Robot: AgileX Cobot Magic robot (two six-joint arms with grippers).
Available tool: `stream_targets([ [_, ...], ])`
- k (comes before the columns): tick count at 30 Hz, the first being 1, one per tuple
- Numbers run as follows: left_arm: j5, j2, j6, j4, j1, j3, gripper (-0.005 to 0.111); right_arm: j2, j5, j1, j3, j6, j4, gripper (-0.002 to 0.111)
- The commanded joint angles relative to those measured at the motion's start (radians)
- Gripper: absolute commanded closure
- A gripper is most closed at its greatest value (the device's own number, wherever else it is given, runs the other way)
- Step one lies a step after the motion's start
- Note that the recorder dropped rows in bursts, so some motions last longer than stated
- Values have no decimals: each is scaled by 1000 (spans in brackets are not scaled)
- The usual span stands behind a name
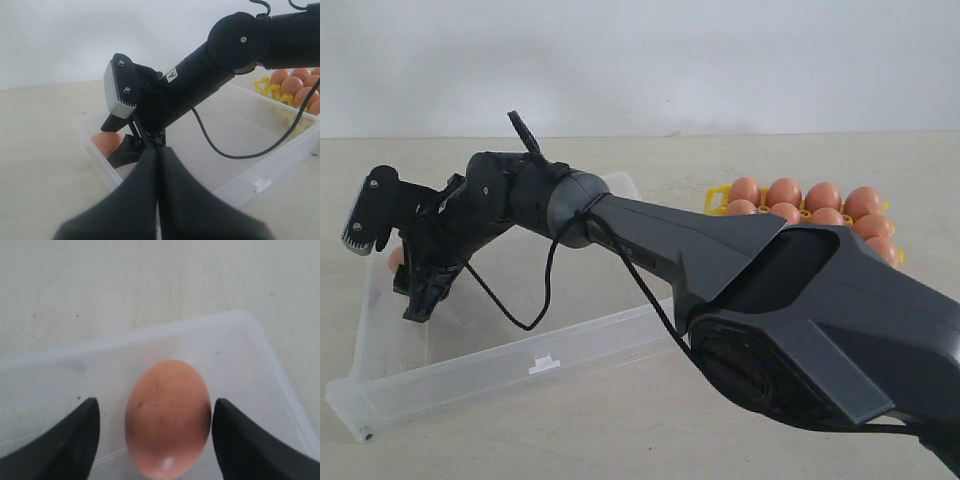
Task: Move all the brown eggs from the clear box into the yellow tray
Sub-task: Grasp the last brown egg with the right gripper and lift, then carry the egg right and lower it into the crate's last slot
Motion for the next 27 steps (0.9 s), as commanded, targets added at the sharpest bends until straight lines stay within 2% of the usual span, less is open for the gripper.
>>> stream_targets([
  [1, -6, -3, 1, -8, 0, -3, 111, 19, -25, 1, -1, 21, 5, 47],
  [3, -6, -3, 1, -8, 0, -3, 111, 25, -18, 1, -1, 47, 8, 52],
  [4, -6, -3, 1, -8, 0, -3, 111, 26, -11, 1, -1, 70, 8, 61],
  [8, -6, -3, 1, -8, 0, -3, 111, 26, -7, 1, -3, 147, 8, 109],
  [19, -6, -3, 1, -8, 0, -3, 111, -117, 9, -1, -3, 414, -21, 107],
  [21, -6, -3, 1, -8, 0, -3, 111, -156, 11, -1, -3, 554, -121, 109],
  [27, -6, -3, 1, -8, 0, -3, 111, -230, 79, -1, -1, 1090, -588, 109],
])
